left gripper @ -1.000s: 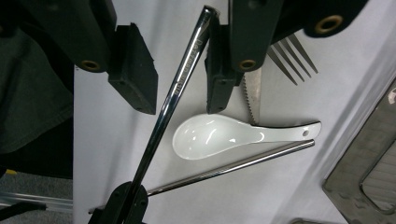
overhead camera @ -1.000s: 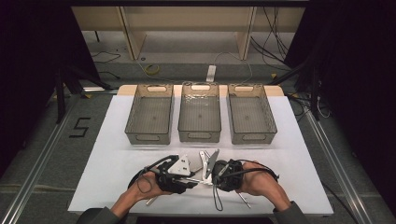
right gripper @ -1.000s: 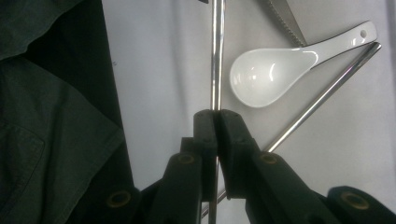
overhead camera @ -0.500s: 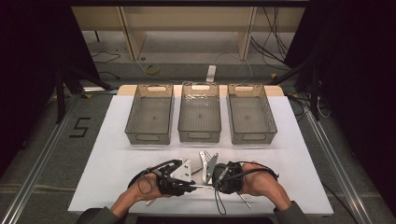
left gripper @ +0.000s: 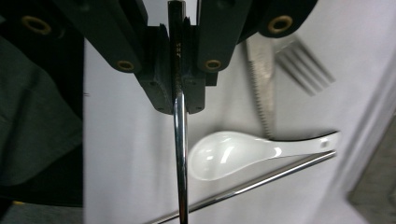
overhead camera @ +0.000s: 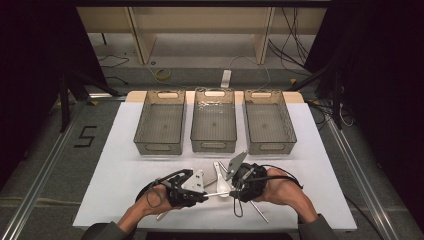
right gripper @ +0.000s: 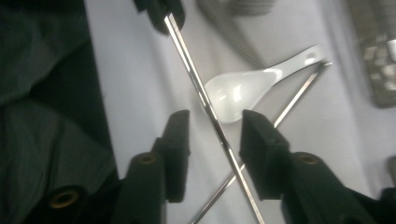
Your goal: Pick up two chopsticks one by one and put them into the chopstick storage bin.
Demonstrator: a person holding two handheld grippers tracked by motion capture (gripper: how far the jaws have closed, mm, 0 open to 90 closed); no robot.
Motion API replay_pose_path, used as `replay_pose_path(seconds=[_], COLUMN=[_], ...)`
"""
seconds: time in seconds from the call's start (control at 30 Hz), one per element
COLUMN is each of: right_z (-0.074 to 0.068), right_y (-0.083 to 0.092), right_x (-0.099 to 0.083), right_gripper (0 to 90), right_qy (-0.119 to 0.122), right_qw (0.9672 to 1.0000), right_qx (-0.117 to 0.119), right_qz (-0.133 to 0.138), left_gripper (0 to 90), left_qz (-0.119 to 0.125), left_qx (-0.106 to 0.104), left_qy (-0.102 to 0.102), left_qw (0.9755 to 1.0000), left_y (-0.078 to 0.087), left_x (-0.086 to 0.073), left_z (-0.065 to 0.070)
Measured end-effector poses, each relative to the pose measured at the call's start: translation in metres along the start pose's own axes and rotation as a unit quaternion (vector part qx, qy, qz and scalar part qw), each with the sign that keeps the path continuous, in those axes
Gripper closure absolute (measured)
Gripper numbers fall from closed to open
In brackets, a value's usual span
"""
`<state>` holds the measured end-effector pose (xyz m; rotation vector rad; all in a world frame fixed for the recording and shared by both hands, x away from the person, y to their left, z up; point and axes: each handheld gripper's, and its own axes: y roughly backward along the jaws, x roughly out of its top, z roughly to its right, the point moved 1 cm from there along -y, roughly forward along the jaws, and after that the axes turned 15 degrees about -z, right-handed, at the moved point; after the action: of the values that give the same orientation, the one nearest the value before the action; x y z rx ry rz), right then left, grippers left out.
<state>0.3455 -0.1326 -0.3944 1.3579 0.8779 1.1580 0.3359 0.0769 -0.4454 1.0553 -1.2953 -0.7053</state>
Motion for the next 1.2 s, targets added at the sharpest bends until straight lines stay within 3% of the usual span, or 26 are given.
replay_pose_path(seconds=[0.1, 0.3, 0.33, 0.47, 0.57, 0.67, 0.73, 0.93, 0.97, 1.0, 1.03, 1.2], right_z=[0.006, 0.008, 0.008, 0.009, 0.01, 0.012, 0.014, 0.023, 0.024, 0.025, 0.025, 0.027], right_y=[0.008, 0.013, 0.013, 0.006, 0.001, -0.006, -0.011, -0.027, -0.029, -0.031, -0.032, -0.036], right_x=[-0.003, -0.006, -0.007, -0.012, -0.018, -0.023, -0.026, -0.032, -0.032, -0.033, -0.033, -0.036], right_gripper=[52.0, 39.8, 39.6, 36.9, 36.7, 36.4, 36.0, 32.6, 31.9, 31.2, 30.3, 28.5], right_qy=[-0.04, -0.075, -0.08, -0.099, -0.113, -0.13, -0.143, -0.175, -0.177, -0.183, -0.185, -0.2], right_qw=[0.9984, 0.9943, 0.9936, 0.9913, 0.9895, 0.9888, 0.9876, 0.9842, 0.9839, 0.9829, 0.9826, 0.9798], right_qx=[-0.006, -0.001, -0.002, -0.003, -0.007, -0.007, -0.001, 0.01, 0.011, 0.009, 0.007, 0.003], right_qz=[0.04, 0.076, 0.079, 0.087, 0.09, 0.073, 0.064, 0.028, 0.025, 0.02, 0.018, 0.013], left_gripper=[83.5, 83.5, 83.6, 83.6, 83.6, 83.5, 83.6, 83.5, 83.5, 83.5, 83.6, 83.6], left_qz=[0.005, 0.018, 0.025, 0.044, 0.058, 0.069, 0.077, 0.109, 0.115, 0.115, 0.119, 0.128], left_qx=[0.015, 0.035, 0.035, 0.04, 0.046, 0.06, 0.072, 0.102, 0.107, 0.112, 0.118, 0.137], left_qy=[0.028, 0.075, 0.095, 0.136, 0.154, 0.173, 0.188, 0.239, 0.25, 0.254, 0.263, 0.286], left_qw=[0.9995, 0.9964, 0.9946, 0.989, 0.9853, 0.9808, 0.9766, 0.9594, 0.9555, 0.9539, 0.9501, 0.9396], left_y=[0.003, 0.012, 0.014, 0.021, 0.027, 0.032, 0.036, 0.048, 0.051, 0.053, 0.055, 0.063], left_x=[-0.002, -0.009, -0.011, -0.016, -0.02, -0.025, -0.029, -0.044, -0.047, -0.049, -0.051, -0.06], left_z=[-0.006, -0.017, -0.019, -0.026, -0.029, -0.036, -0.041, -0.058, -0.062, -0.064, -0.067, -0.08])
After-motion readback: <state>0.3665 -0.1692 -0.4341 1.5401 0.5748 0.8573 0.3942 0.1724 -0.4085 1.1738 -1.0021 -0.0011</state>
